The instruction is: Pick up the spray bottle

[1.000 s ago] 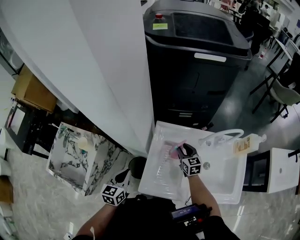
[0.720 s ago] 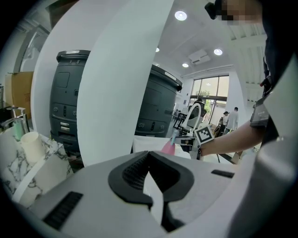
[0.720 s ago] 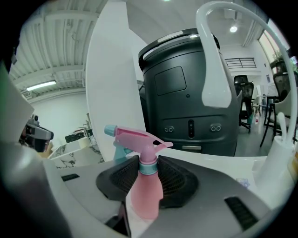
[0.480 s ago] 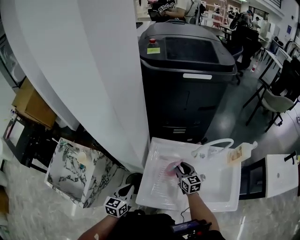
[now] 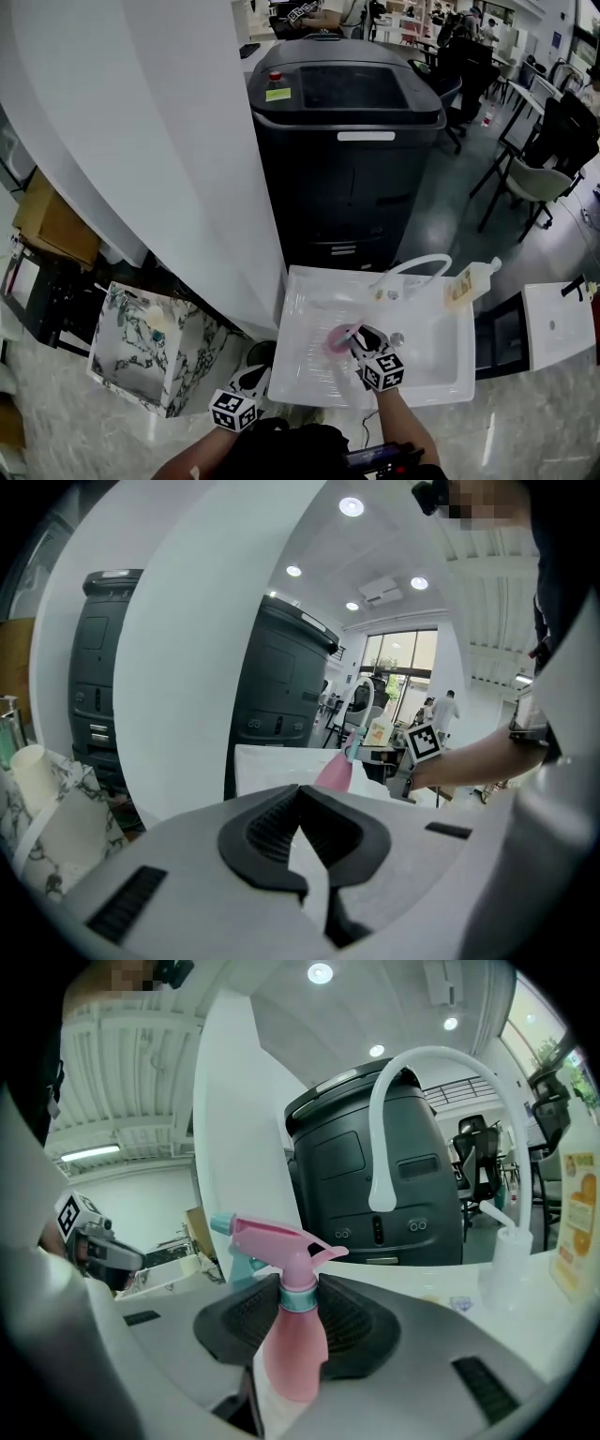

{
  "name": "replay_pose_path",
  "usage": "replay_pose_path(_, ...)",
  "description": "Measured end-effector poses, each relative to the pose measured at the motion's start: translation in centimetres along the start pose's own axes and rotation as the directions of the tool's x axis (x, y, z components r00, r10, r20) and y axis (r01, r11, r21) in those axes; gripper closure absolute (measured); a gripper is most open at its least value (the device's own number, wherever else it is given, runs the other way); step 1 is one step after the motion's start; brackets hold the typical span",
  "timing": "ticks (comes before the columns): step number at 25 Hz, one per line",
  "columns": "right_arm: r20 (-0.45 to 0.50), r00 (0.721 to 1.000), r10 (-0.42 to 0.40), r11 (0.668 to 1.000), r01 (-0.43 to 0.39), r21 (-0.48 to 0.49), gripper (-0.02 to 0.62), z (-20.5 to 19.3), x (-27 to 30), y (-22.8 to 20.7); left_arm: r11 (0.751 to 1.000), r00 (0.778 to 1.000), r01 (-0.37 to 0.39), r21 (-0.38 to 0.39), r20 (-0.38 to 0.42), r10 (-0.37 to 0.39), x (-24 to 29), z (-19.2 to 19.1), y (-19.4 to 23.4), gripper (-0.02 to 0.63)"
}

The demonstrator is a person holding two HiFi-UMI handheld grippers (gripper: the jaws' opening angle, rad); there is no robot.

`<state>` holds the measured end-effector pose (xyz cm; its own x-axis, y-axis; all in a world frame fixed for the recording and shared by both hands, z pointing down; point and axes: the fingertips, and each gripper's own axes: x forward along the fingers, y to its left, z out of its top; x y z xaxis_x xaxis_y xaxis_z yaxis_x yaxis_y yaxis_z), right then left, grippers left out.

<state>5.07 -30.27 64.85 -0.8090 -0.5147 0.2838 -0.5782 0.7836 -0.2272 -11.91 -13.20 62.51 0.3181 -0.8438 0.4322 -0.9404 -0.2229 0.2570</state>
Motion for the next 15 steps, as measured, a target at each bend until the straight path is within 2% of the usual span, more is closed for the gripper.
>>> replay_pose_path(8,0.041,0.991,-0.129,0.991,0.128,0.024,0.448,0.3,-4.2,0.8,0.988,0.990,0.142,0.054,-0.009,-0.141,0.3,0.4,-0.5,0.598)
replay_pose_path(15,0.069,0.968,-0.243,0.970,0.241,0.039,0.448,0.4,-8.5,2.7,0.962,0.966,0.260,0.080,-0.014,-0.260,0.1,0.5,-0.4,0.598)
